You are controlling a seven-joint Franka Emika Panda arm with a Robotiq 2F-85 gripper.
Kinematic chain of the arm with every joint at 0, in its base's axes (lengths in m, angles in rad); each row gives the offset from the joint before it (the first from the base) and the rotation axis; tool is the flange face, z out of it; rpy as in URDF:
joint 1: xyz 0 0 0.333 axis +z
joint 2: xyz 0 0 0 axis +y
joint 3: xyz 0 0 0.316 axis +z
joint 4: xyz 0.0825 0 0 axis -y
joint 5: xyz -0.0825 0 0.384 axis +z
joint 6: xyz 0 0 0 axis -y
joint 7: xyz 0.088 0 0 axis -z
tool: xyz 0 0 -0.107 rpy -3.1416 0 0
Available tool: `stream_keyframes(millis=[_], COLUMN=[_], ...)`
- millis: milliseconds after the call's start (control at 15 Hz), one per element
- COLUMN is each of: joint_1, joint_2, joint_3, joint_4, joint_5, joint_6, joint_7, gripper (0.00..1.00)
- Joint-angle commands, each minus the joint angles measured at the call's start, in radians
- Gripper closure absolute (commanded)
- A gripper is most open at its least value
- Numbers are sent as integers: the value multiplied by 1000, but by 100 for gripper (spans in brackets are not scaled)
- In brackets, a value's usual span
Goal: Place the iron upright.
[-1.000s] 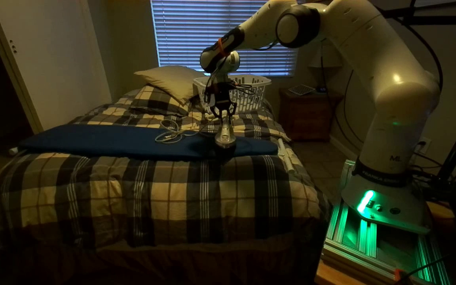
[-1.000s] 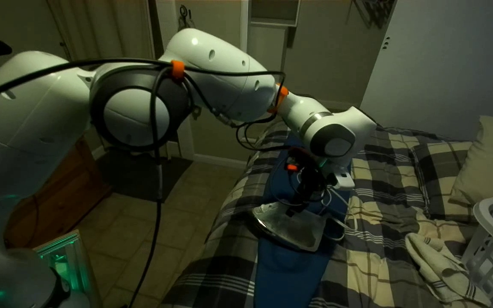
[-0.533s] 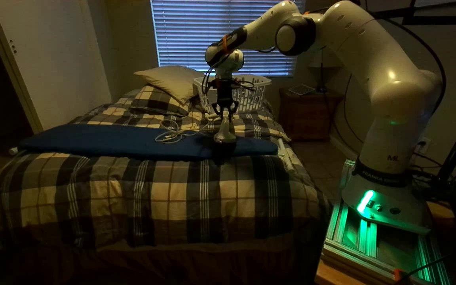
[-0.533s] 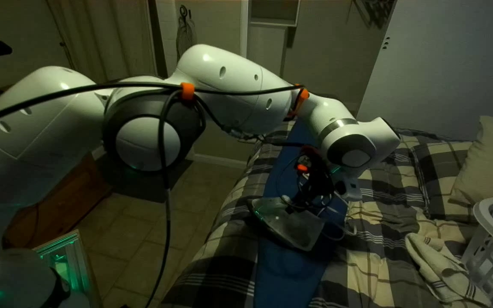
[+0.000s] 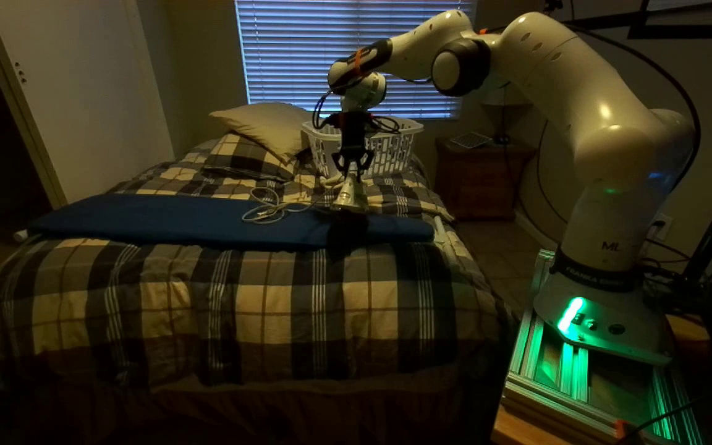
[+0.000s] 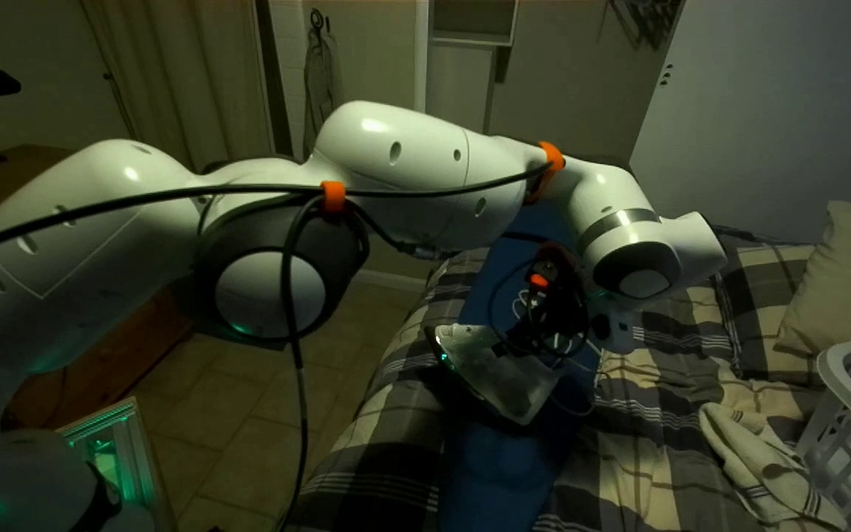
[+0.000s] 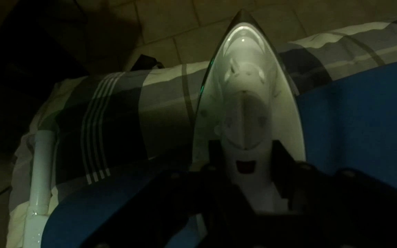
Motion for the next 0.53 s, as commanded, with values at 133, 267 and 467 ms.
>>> stream_keyframes(millis=[133,267,467], joint_1=[-63,-54,-42], joint_2=[90,121,154], joint_3=[40,26,20], joint_4=[166,199,235], joint_5=[81,45,4], joint_6=[-150,-99,-47], joint_7=[84,83,67], gripper=[88,88,88])
